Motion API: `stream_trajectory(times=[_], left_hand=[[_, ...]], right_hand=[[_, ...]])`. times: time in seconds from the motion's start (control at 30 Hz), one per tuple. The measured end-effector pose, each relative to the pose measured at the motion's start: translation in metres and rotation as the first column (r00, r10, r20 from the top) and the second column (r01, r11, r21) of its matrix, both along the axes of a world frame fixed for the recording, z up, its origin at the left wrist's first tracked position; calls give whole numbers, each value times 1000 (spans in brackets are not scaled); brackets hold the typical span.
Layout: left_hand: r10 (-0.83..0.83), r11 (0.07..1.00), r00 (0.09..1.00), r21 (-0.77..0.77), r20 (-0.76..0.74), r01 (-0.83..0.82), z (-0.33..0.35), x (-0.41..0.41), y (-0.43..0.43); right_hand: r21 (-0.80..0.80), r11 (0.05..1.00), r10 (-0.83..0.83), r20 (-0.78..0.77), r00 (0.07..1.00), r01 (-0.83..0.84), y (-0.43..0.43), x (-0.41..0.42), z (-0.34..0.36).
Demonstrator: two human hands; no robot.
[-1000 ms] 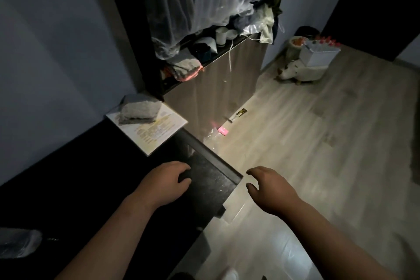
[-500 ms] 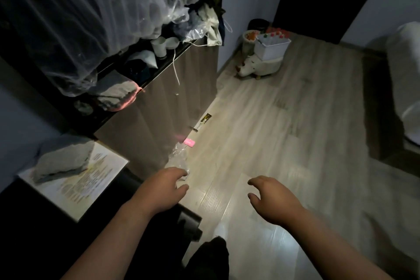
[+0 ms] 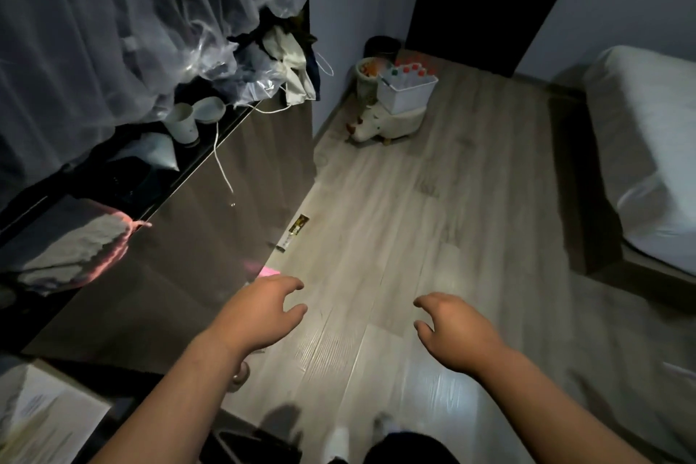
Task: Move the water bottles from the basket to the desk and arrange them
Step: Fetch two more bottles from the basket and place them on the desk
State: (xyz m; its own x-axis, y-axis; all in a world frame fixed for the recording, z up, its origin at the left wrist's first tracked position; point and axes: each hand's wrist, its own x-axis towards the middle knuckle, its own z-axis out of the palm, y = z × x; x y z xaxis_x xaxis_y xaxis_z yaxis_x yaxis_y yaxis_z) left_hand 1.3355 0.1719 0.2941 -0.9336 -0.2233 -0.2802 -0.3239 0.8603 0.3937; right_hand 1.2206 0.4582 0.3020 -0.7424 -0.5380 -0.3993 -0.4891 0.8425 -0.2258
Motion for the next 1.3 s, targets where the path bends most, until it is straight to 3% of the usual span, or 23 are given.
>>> stream_trajectory(times=[0.77, 1.17, 1.3], left_hand=[[26, 999, 998, -32, 64, -24, 0, -352, 12], [14, 1000, 999, -11, 31, -13, -13, -533, -71], [-6, 1000, 1000, -2, 11, 6, -9, -602, -106]], right_hand=[[-59, 997, 42, 20, 999, -40, -6, -372, -8], [-39, 999, -19, 49, 999, 21, -76, -538, -13], [-33, 999, -24, -9, 1000, 24, -105, -601, -3]])
